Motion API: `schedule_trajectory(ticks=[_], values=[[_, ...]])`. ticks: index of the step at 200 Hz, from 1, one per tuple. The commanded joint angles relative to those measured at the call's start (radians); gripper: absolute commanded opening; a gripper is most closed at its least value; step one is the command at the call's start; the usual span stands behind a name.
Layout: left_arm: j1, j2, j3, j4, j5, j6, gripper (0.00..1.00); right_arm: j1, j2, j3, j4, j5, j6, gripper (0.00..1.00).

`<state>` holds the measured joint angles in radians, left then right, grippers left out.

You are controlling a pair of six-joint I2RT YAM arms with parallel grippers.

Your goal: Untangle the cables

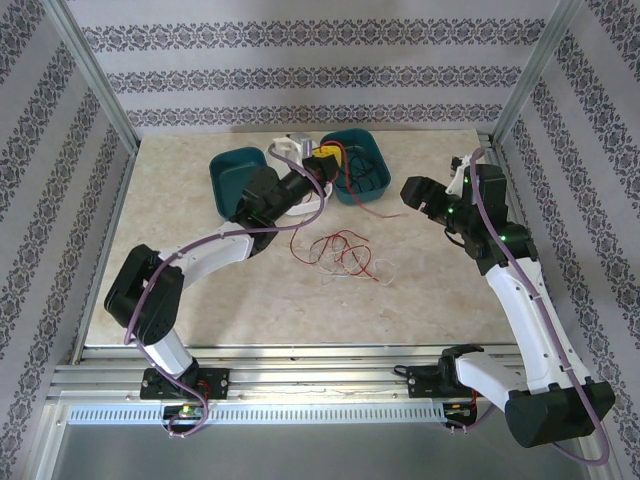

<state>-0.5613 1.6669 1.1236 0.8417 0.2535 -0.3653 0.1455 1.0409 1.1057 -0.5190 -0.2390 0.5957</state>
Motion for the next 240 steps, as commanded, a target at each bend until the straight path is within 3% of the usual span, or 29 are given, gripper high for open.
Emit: schedule_trajectory(ticks=[1, 46, 66, 73, 162, 240], values=[[0.034, -0.037, 0.010, -0.063, -0.044, 0.046, 0.00, -0.006, -0.008, -0.002, 0.022, -0.029, -0.019, 0.76], [0.098, -0.017, 0.093, -0.190, -0.073, 0.118, 0.00, -0.007, -0.024, -0.039, 0.052, -0.031, -0.042, 0.82], [0.127, 0.003, 0.149, -0.260, -0.086, 0.155, 0.00, -0.006, -0.046, -0.059, 0.055, -0.005, -0.056, 0.90], [0.136, 0.017, 0.175, -0.289, -0.088, 0.166, 0.00, -0.006, -0.051, -0.060, 0.050, 0.004, -0.061, 0.98], [0.235, 0.244, 0.495, -0.519, -0.143, 0.294, 0.00, -0.006, -0.066, -0.070, 0.005, 0.074, -0.086, 0.98], [0.267, 0.431, 0.701, -0.655, -0.145, 0.380, 0.00, -0.006, -0.046, -0.066, 0.011, 0.083, -0.085, 0.98]])
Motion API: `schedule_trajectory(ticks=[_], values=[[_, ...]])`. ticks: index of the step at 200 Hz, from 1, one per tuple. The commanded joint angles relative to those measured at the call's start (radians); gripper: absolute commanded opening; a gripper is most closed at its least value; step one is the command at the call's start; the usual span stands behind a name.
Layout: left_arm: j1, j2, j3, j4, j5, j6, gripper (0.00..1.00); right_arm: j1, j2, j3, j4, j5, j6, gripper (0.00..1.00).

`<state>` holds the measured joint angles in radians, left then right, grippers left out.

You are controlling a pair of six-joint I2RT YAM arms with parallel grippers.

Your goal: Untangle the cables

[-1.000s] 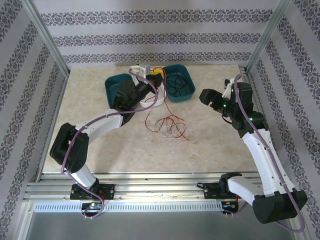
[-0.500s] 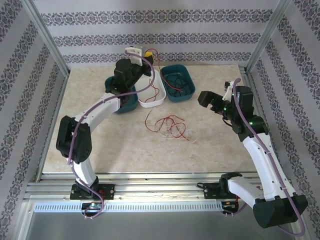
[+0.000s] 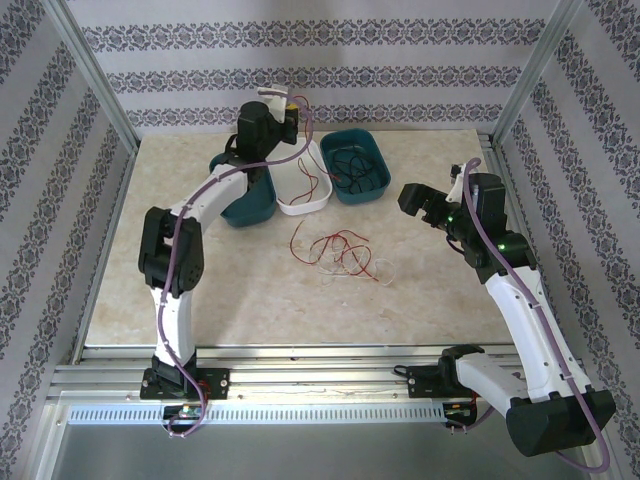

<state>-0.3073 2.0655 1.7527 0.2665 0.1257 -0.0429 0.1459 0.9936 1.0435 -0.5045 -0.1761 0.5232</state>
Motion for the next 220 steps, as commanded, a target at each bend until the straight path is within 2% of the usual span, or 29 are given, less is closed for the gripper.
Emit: schedule_trajectory(ticks=[1, 46, 155, 220], values=[[0.014, 0.035, 0.075, -0.083, -0.019, 0.059, 0.00, -0.006, 0.001, -0.005, -0.003, 0.020, -0.012, 0.98], [0.024, 0.103, 0.193, -0.229, -0.111, 0.085, 0.00, -0.006, -0.010, -0.014, -0.006, 0.029, -0.012, 0.98], [0.099, 0.080, 0.127, -0.254, -0.162, 0.048, 0.00, -0.006, -0.005, -0.023, -0.006, 0.032, -0.004, 0.98], [0.110, 0.132, 0.209, -0.308, -0.228, 0.109, 0.00, -0.006, -0.021, -0.032, -0.013, 0.036, 0.007, 0.98]])
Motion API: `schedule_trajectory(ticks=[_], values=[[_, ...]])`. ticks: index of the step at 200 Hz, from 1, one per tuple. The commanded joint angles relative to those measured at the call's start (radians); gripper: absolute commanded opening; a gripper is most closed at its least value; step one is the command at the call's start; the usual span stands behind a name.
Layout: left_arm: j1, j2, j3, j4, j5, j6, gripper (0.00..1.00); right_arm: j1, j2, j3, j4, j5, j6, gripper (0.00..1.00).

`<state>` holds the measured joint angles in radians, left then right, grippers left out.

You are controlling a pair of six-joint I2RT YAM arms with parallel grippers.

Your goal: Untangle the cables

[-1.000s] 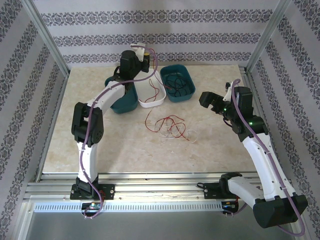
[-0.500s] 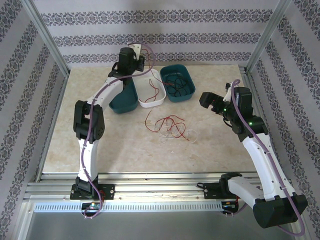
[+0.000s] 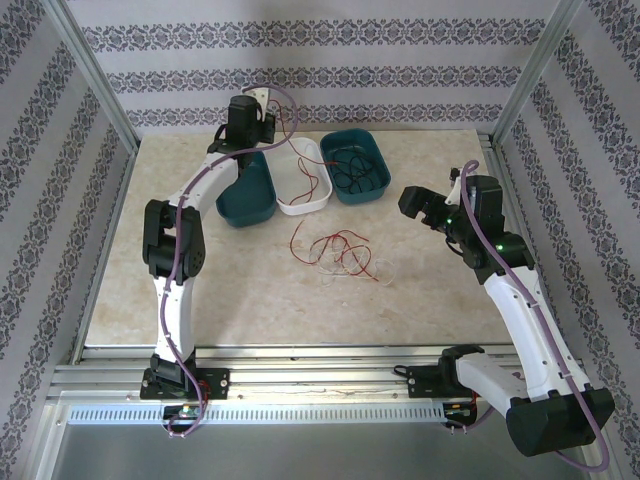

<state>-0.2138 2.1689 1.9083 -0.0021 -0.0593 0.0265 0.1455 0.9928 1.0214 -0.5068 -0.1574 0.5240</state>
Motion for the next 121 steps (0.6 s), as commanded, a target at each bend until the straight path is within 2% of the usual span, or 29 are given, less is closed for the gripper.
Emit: schedule_trajectory(ticks=[1, 52, 97, 121], values=[[0.018, 0.029, 0.053, -0.040, -0.043, 0.041, 0.00, -0.006, -0.020, -0.010, -0.011, 0.017, 0.006, 0.98], [0.041, 0.044, 0.062, -0.056, -0.056, 0.049, 0.00, -0.006, -0.031, -0.006, -0.021, 0.027, 0.005, 0.98], [0.046, 0.072, 0.116, -0.092, 0.001, 0.075, 0.00, -0.006, -0.019, 0.003, -0.015, 0.027, 0.009, 0.98], [0.042, 0.098, 0.176, -0.144, -0.040, 0.101, 0.00, -0.007, -0.013, 0.006, -0.014, 0.023, 0.009, 0.98]])
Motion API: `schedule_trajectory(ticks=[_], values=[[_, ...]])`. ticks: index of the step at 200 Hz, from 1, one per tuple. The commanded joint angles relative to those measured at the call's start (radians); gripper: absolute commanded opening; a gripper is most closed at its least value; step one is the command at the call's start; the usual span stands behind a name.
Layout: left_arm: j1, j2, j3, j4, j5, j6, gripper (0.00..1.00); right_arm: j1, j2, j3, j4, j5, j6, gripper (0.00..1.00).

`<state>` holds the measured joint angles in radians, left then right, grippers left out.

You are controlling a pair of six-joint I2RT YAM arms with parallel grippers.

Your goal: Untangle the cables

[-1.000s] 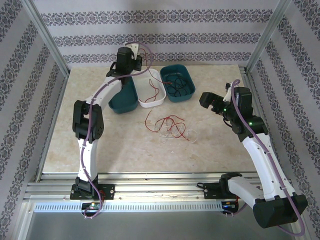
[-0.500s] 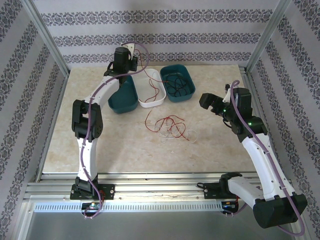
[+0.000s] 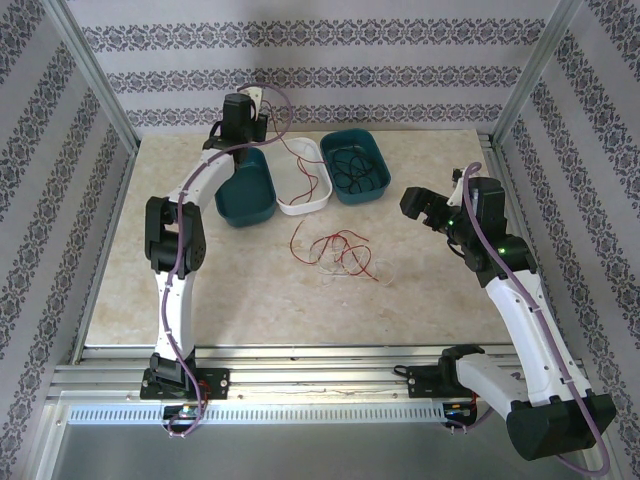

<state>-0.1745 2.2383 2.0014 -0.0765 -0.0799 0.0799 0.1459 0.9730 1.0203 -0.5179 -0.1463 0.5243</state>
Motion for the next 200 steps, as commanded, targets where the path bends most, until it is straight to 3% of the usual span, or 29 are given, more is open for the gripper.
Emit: schedule_trajectory(ticks=[1, 23, 48, 155, 200], values=[[0.004, 0.030, 0.086, -0.072, -0.023, 0.049, 0.00, -0.007, 0.007, 0.008, -0.002, 0.012, 0.009, 0.98], [0.003, 0.041, 0.120, -0.103, -0.083, 0.080, 0.00, -0.006, 0.009, 0.006, -0.003, 0.011, 0.008, 0.98], [-0.007, 0.035, 0.119, -0.112, -0.066, 0.090, 0.00, -0.007, 0.008, 0.002, -0.002, 0.020, 0.007, 0.98], [-0.188, 0.050, 0.145, -0.347, -0.102, 0.116, 0.00, -0.007, -0.028, -0.033, 0.000, 0.030, 0.004, 0.98], [-0.218, 0.052, 0.124, -0.349, -0.028, -0.010, 0.00, -0.007, -0.056, -0.059, 0.003, 0.038, 0.006, 0.98]])
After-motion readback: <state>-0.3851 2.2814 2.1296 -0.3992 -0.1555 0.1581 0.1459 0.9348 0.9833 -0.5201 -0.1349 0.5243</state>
